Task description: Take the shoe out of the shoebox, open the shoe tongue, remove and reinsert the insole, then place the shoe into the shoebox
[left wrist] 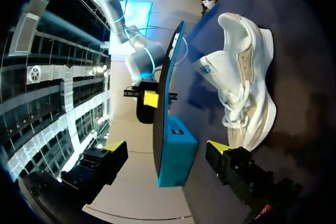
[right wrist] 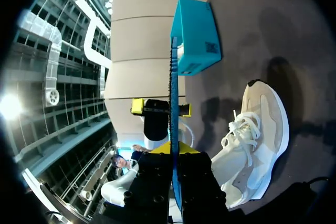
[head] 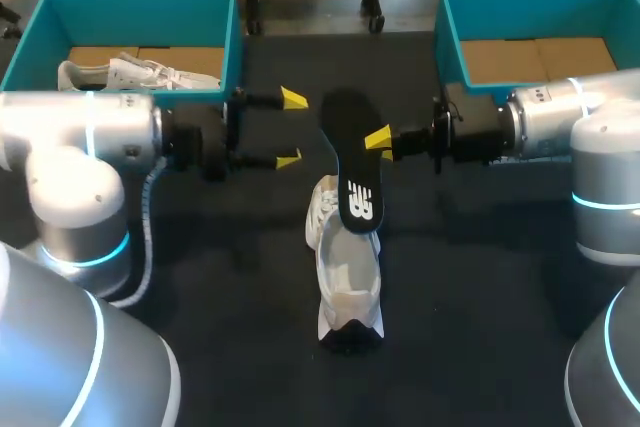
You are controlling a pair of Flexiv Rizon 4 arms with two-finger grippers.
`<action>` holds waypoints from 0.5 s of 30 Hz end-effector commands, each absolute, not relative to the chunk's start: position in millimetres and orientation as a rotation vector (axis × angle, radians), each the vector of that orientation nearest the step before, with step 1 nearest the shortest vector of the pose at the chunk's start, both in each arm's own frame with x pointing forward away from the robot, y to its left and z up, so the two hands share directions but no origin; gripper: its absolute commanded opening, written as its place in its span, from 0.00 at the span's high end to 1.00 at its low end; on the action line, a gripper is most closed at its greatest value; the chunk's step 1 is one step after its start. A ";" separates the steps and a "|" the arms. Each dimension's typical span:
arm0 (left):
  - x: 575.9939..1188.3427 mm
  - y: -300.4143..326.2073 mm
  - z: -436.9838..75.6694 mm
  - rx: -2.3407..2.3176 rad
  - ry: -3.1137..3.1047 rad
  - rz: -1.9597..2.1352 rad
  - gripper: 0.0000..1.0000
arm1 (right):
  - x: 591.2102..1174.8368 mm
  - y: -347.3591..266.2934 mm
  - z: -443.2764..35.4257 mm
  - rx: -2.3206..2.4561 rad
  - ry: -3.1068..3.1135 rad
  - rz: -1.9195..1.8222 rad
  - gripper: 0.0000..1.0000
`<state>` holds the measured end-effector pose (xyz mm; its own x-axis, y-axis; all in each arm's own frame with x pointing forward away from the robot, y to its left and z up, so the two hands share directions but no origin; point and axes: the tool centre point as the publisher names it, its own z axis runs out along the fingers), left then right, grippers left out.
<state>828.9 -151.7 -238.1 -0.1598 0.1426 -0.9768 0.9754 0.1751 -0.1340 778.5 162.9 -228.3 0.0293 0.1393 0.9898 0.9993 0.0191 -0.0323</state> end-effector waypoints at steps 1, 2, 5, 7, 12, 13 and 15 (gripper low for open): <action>835.5 -165.8 -247.5 1.131 1.444 -1.176 0.00 | 777.7 163.9 -228.9 -1.311 -1.298 -1.103 1.00; 835.5 -167.9 -247.8 1.132 1.436 -1.189 0.00 | 777.7 163.9 -228.9 -1.311 -1.298 -1.103 1.00; 835.2 -174.1 -248.2 1.119 1.423 -1.197 0.00 | 777.7 163.9 -228.9 -1.311 -1.298 -1.103 1.00; 835.3 -178.1 -249.5 1.101 1.424 -1.198 0.00 | 777.7 163.9 -228.9 -1.311 -1.298 -1.103 1.00; 834.3 -185.9 -252.3 1.064 1.429 -1.223 0.00 | 777.7 163.9 -228.9 -1.311 -1.298 -1.103 1.00; 832.2 -187.4 -251.3 1.060 1.425 -1.223 0.00 | 777.7 163.9 -228.9 -1.311 -1.298 -1.103 1.00; 827.8 -190.5 -248.8 1.052 1.418 -1.213 0.00 | 777.7 163.9 -228.9 -1.311 -1.298 -1.103 1.00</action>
